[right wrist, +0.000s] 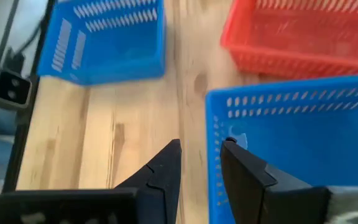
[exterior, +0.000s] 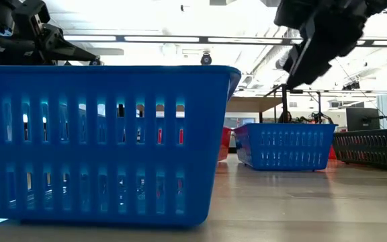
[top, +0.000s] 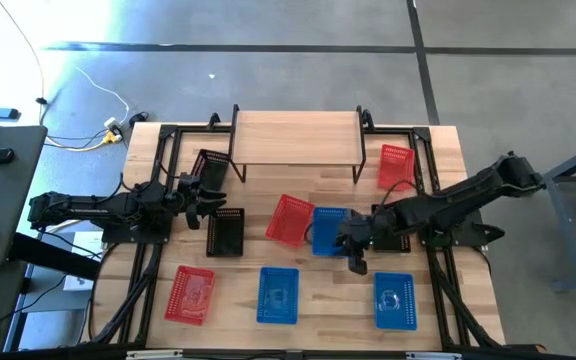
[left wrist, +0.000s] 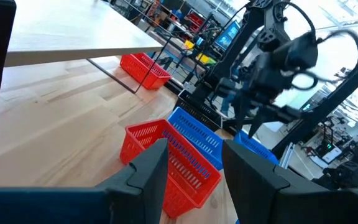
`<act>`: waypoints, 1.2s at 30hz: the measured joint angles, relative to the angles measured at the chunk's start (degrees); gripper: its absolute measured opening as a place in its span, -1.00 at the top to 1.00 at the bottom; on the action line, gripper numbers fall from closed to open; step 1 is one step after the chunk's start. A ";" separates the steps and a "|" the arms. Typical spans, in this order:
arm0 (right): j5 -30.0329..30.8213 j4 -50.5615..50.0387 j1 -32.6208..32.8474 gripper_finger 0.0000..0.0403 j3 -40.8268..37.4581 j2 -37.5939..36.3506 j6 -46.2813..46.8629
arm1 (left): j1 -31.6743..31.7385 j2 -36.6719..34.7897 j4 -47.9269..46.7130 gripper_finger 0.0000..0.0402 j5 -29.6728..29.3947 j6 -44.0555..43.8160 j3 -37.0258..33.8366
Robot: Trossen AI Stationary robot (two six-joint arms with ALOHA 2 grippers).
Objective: Stack baskets on shelf by color
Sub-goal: Put the top blue bin on the shelf
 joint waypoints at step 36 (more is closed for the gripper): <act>0.54 -5.07 1.86 0.94 2.55 11.31 5.02 | 0.00 0.00 0.00 0.30 0.00 -0.01 0.01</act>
